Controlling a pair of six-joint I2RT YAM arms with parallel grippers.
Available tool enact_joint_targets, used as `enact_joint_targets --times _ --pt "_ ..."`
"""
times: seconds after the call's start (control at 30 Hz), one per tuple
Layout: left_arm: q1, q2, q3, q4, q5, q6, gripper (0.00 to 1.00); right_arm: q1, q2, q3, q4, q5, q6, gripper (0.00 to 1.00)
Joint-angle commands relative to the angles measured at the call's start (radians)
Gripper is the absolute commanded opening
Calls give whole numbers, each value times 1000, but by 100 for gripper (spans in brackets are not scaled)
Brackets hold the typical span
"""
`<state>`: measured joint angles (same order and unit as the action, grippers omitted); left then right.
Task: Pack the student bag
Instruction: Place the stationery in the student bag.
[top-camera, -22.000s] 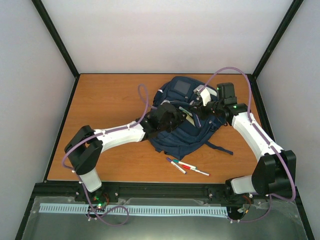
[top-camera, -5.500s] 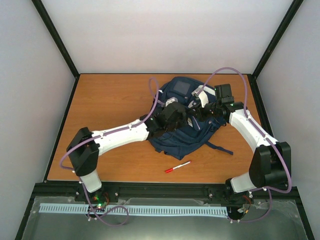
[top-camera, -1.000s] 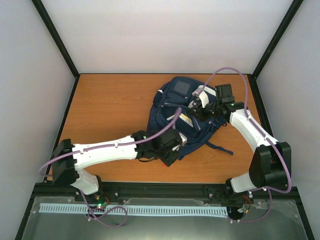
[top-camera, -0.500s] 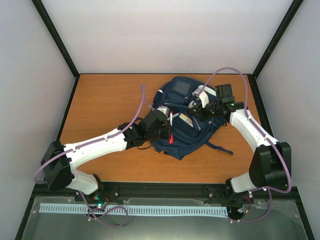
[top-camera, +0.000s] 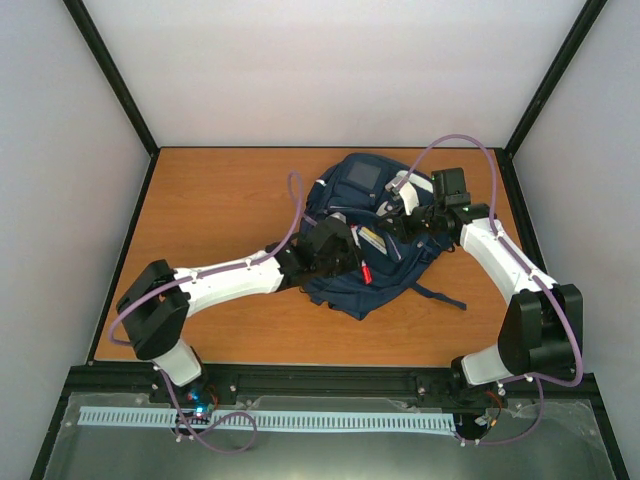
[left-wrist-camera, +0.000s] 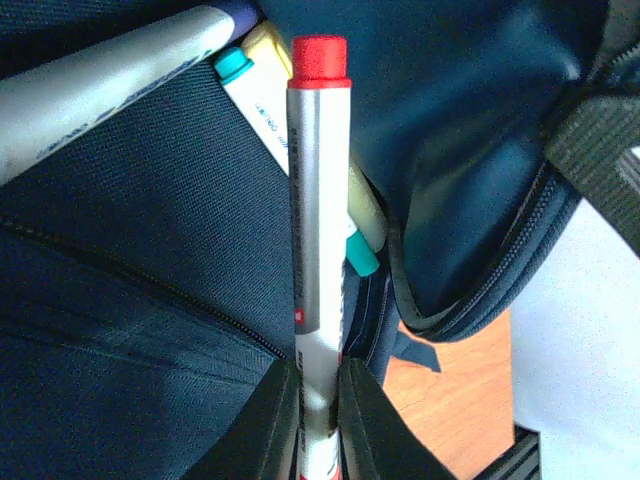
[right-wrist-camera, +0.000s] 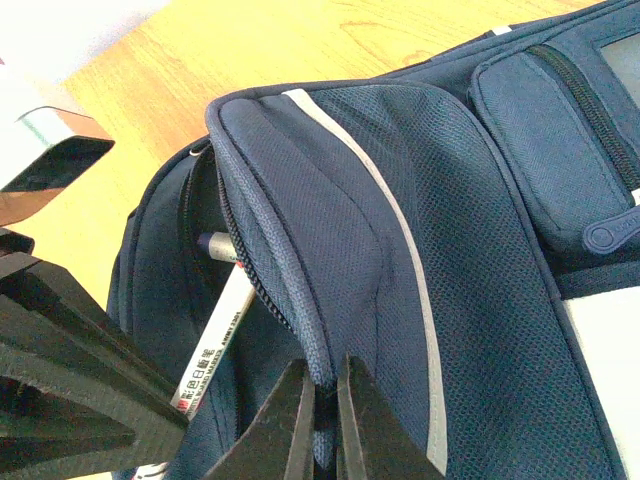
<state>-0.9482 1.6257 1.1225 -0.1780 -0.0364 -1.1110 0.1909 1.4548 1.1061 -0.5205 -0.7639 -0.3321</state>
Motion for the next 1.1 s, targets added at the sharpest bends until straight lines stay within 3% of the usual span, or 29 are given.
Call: enact_joint_targets --times 0.0,0.53,0.73,1.07 --pt "13 8 45 74 -39 -148 1 -19 -14 26 19 -3 -10 3" --pt "22 96 81 169 -255 -333 10 -22 -14 27 15 -3 -14 3" --pt "26 127 82 195 -260 -339 11 -25 -18 27 14 -7 -15 3" --pt "27 103 54 256 -202 -251 26 -28 -19 28 12 -11 -18 3"
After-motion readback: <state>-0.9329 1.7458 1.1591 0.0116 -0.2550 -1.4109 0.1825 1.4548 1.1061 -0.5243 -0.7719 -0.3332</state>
